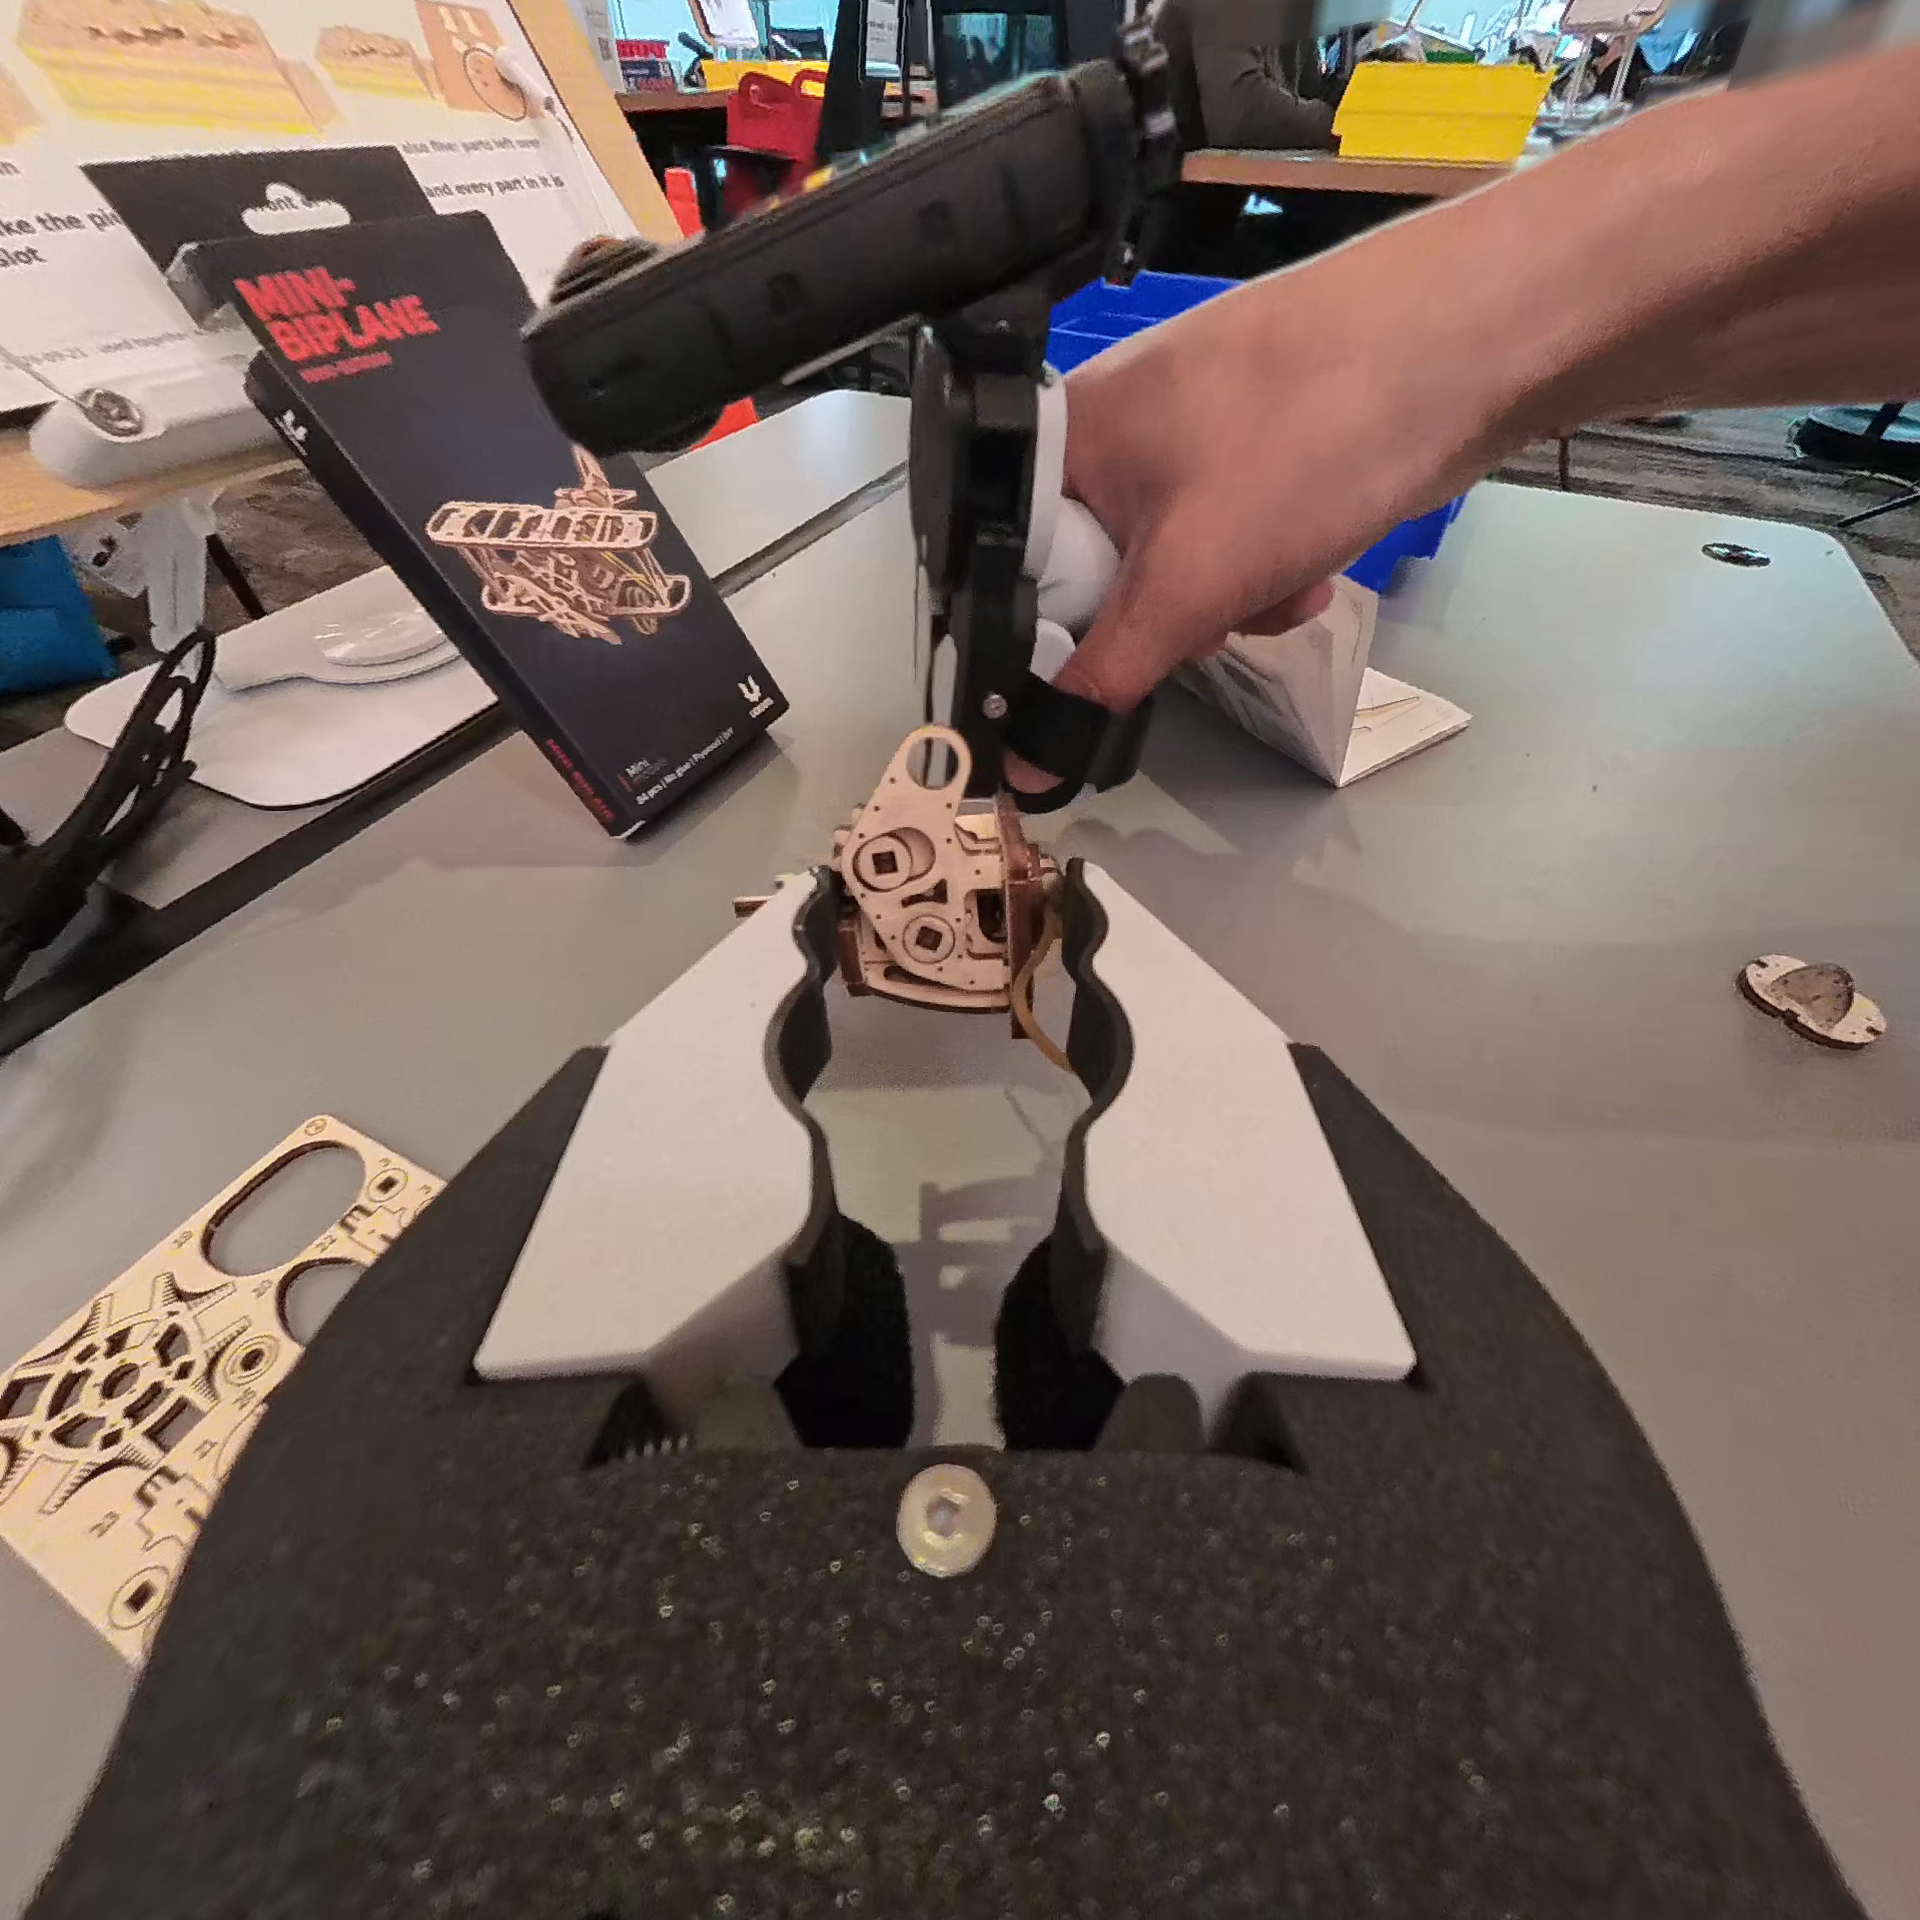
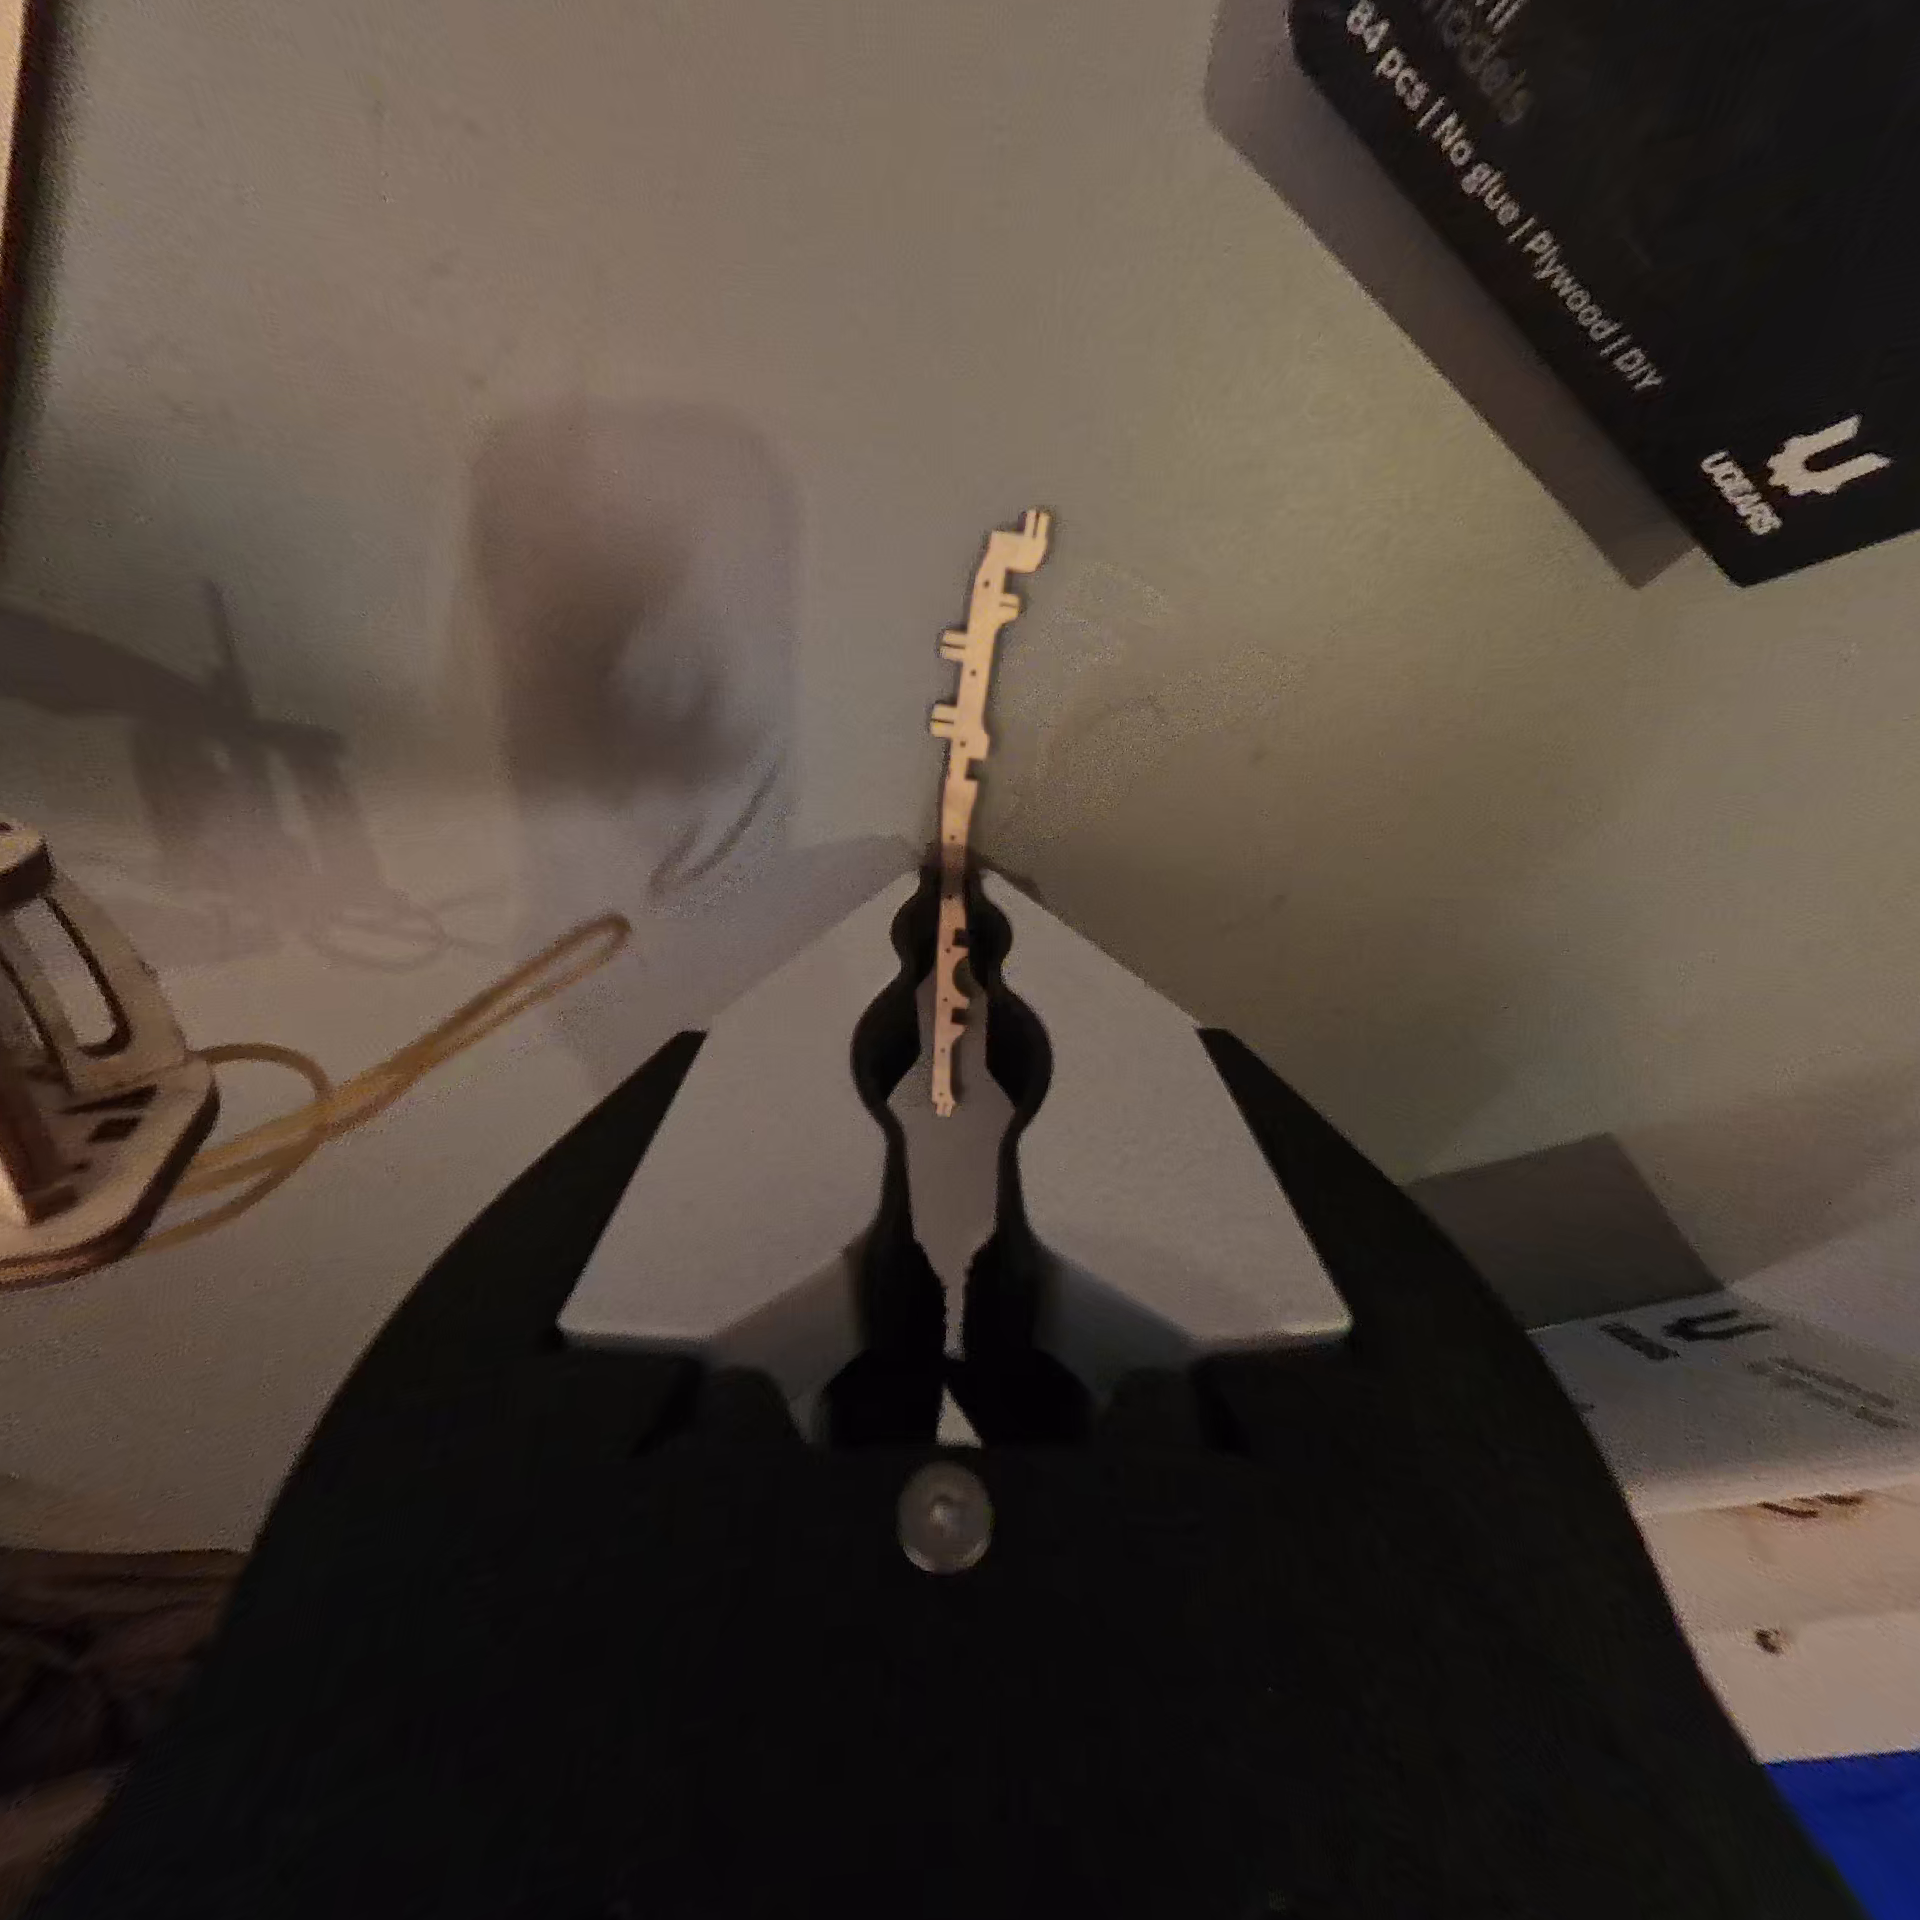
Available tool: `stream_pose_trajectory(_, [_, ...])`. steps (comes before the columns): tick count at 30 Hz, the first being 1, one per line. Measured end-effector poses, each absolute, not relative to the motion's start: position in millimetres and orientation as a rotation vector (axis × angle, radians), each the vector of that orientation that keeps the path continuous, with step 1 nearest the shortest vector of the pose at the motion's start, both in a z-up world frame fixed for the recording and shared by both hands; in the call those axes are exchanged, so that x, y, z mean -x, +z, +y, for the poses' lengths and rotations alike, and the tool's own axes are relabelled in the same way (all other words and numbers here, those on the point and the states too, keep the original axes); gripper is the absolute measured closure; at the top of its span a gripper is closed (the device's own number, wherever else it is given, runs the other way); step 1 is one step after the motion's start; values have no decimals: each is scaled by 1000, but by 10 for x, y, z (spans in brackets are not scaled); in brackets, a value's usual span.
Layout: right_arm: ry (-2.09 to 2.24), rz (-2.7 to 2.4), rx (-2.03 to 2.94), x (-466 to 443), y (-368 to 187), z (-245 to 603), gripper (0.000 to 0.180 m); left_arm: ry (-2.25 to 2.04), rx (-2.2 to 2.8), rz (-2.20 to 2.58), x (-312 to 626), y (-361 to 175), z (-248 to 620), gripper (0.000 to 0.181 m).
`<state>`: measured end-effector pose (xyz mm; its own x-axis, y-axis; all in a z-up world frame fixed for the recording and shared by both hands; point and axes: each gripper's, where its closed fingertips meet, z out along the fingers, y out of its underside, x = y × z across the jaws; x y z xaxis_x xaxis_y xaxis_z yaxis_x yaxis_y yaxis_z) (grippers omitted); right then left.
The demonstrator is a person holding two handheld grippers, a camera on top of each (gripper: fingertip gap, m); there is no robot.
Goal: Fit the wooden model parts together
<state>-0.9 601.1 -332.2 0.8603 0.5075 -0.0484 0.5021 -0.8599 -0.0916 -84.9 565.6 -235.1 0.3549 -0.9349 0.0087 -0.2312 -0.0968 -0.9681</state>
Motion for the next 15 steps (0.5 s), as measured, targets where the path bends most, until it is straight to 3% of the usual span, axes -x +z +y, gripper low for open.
stream_pose_trajectory(7, [470,-796,2838,87,-3185,5885,177,-877,1564,1036,902,-2288,5694,140])
stream_pose_trajectory(15, [1550,-638,2299,459,-1766,5057,176,-1062,1272,998,902,-1778,5409,140])
